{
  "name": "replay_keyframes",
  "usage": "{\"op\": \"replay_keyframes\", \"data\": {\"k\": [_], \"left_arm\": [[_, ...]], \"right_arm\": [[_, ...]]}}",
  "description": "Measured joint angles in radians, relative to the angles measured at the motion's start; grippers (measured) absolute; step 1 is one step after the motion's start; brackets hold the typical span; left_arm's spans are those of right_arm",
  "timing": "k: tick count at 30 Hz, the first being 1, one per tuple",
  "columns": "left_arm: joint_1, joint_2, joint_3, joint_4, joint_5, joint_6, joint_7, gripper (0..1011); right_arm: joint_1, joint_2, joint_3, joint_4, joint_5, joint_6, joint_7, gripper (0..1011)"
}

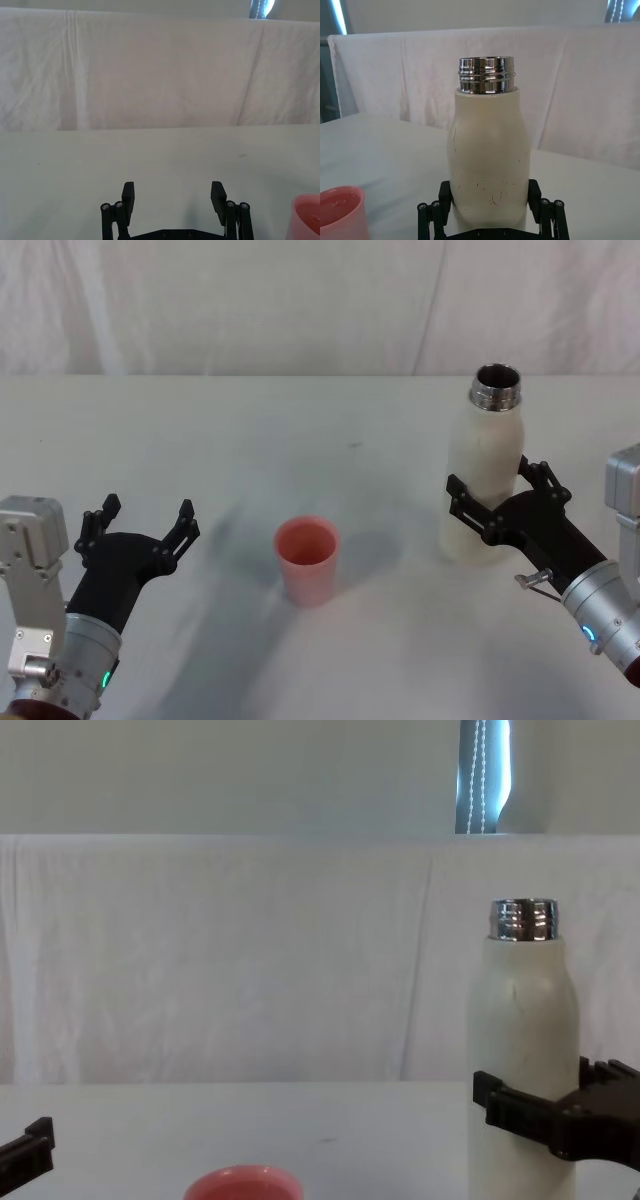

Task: Grasp the thermos with one hand and pour water into the cup lid.

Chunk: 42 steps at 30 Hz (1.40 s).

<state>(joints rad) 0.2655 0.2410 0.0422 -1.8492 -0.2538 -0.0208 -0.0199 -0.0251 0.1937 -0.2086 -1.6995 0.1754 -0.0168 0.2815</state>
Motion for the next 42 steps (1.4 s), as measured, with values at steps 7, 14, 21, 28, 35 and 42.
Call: {"op": "replay_keyframes", "data": {"k": [7, 14, 21, 28, 35, 42], "left_arm": [[0.0, 0.0, 0.0, 0.0, 0.0, 0.0, 0.0, 1001], [0.0, 0.0, 0.0, 0.0, 0.0, 0.0, 0.0, 1001], [0.0, 0.0, 0.0, 0.0, 0.0, 0.0, 0.0, 1001], [0.0, 0.0, 0.0, 0.0, 0.0, 0.0, 0.0, 1001], [0.0, 0.0, 0.0, 0.0, 0.0, 0.0, 0.0, 1001], [0.0, 0.0, 0.0, 0.0, 0.0, 0.0, 0.0, 1001]], "right_arm": [[0.001, 0.008, -0.005, 0.021, 0.032, -0.011, -0.011, 946], [0.004, 0.013, -0.016, 0.036, 0.057, -0.028, -0.01, 946], [0.014, 0.017, -0.033, 0.055, 0.069, -0.052, -0.001, 946], [0.027, 0.019, -0.047, 0.067, 0.071, -0.063, 0.0, 946], [0.039, 0.022, -0.063, 0.078, 0.069, -0.065, 0.003, 946], [0.047, 0.027, -0.077, 0.086, 0.066, -0.07, 0.011, 946]]}}
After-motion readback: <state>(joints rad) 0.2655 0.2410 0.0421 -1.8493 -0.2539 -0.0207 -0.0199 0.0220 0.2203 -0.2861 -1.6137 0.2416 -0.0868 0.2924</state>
